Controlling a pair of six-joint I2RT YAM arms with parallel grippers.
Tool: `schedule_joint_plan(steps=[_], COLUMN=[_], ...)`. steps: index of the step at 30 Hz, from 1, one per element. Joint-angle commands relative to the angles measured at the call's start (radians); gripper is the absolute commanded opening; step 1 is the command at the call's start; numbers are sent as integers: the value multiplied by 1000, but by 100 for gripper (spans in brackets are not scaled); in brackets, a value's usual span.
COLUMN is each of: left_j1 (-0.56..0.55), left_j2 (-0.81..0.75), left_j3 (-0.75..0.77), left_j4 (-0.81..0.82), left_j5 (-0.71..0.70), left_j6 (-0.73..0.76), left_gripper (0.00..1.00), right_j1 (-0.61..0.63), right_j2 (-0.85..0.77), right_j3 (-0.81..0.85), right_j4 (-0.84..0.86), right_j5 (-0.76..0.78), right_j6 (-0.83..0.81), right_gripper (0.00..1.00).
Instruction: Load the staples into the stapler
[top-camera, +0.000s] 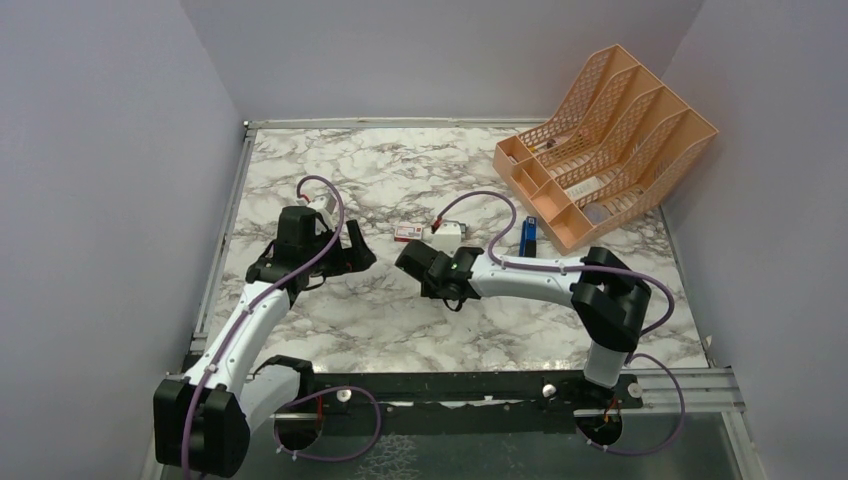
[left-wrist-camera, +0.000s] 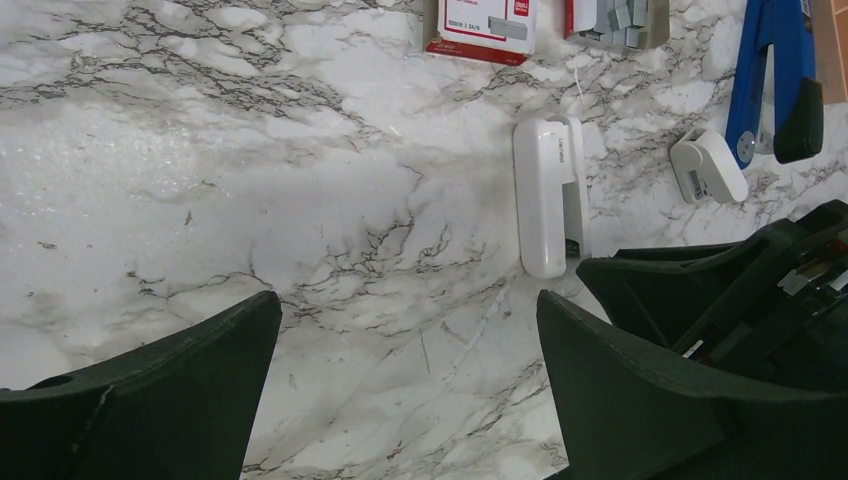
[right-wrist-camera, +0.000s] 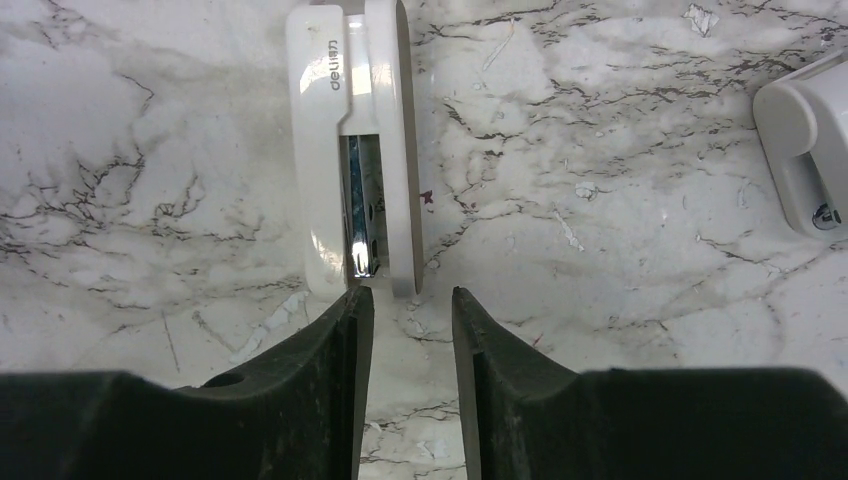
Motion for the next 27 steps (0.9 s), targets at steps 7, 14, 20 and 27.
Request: schedule_joint_plan(steps=[7, 14, 20, 27], left_j1=[-6, -7, -6, -7], left_j2=[20, 54, 67, 95], left_j3=[5, 12, 11, -19], left_j4=[-12, -7, 21, 98], left_j5=[-50, -1, 81, 134], left_j6=[-14, -8, -11, -94], left_gripper=[98, 99, 99, 99], right_j1=[-28, -89, -187, -255], right_j2=[25, 13, -55, -118], right_j3=[-25, -97, -223, -372], right_j4=[92, 244, 385, 618], right_j5=[9, -159, -388, -797], right_j6=[-94, -205, -242, -288], right_gripper=[37, 18, 1, 1])
